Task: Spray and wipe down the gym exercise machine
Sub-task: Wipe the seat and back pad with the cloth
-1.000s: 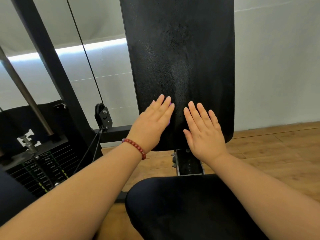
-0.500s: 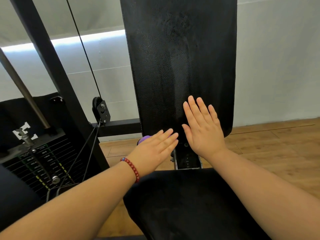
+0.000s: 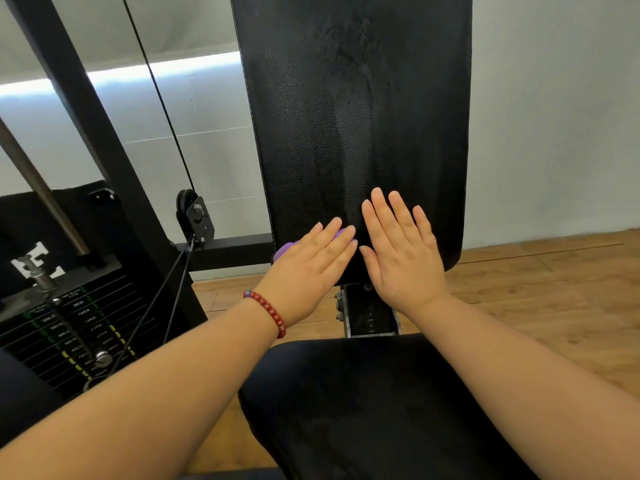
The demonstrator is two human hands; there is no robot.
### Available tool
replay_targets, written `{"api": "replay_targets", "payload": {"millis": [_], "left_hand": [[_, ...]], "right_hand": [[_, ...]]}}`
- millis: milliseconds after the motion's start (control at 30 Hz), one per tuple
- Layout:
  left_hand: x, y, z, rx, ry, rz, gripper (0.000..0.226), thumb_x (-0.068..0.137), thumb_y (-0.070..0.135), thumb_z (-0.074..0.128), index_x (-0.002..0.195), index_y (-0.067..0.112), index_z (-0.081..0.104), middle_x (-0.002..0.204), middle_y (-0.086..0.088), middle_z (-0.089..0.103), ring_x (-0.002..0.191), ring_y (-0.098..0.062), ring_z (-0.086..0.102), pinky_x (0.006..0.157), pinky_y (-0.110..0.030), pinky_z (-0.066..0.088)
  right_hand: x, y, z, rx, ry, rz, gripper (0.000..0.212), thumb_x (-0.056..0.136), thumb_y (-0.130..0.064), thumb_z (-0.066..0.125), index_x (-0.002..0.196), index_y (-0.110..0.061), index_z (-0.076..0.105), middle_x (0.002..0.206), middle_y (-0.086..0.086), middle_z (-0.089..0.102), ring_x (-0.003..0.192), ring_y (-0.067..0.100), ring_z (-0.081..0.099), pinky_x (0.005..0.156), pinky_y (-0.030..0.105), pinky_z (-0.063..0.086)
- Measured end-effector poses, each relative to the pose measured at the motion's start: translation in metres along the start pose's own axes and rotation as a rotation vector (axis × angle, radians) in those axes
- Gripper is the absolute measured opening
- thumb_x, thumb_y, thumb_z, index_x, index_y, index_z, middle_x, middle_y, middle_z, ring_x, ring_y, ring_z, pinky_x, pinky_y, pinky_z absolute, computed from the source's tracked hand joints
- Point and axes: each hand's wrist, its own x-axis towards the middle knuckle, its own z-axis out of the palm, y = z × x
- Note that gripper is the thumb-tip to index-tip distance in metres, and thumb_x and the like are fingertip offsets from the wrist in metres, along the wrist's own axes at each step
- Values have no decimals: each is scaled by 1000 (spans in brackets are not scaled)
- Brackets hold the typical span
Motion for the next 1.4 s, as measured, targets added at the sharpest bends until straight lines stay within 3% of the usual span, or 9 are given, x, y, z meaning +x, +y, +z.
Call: {"api": "replay_targets", "payload": {"millis": [100,267,633,767,900,1000,1067,1233,1400], "left_hand": [[-10,3,0,-59,-73,25,101,45,4,92,132,2,40,138,-17,52,130,-29,35,104,-47,31],[-1,-8,-22,-170,-4,-39,71,63,-5,81,129,-4,56,133,-23,56,126,-38,50,99,-51,32],[68,-48,-52,-67,105,-28,55,78,-4,73,130,-4,55,136,-22,55,127,-38,52,104,-46,32],[110,-66,-74,2,179,-153,52,96,15,26,145,0,38,153,-18,34,144,-32,29,113,-35,15],[131,-63,-65,82,49,-314,56,105,15,33,154,5,8,163,-12,2,150,-25,-1,116,-29,-4],[116,-51,-47,149,96,-189,66,86,15,68,143,-3,40,151,-20,38,141,-31,36,115,-35,22],[105,-49,-38,183,152,-95,58,76,16,72,129,-2,58,136,-18,57,127,-31,54,108,-38,37],[112,-68,-43,123,300,3,42,88,8,43,124,-6,60,130,-24,59,122,-38,56,104,-44,42],[133,-80,-46,176,313,-195,51,77,2,69,126,-8,57,131,-25,57,122,-40,55,101,-46,45]], "right_hand": [[1,0,-4,38,6,10,56,103,-36,30,152,-10,23,159,9,16,148,25,15,121,39,5],[3,-2,-14,111,-4,35,56,101,-34,37,150,-9,29,158,11,27,148,24,17,121,37,7],[56,25,-39,121,20,214,59,100,-37,32,151,-9,29,158,11,29,148,26,19,120,39,7],[71,30,-34,85,17,240,60,101,-39,29,152,-9,25,160,10,25,149,25,15,120,38,5],[67,31,-22,62,51,228,60,102,-39,27,152,-7,21,160,10,23,149,20,10,121,34,0],[66,33,-18,70,99,214,59,102,-38,28,151,-7,20,159,9,20,148,19,9,121,34,1],[66,33,-16,73,122,202,58,102,-38,28,151,-7,20,158,7,18,148,19,10,122,34,2],[64,33,-15,79,146,198,57,102,-37,29,151,-7,23,158,9,22,148,20,12,122,36,5],[64,33,-14,77,149,210,58,101,-37,32,151,-8,25,159,9,21,148,19,11,122,36,6]]}}
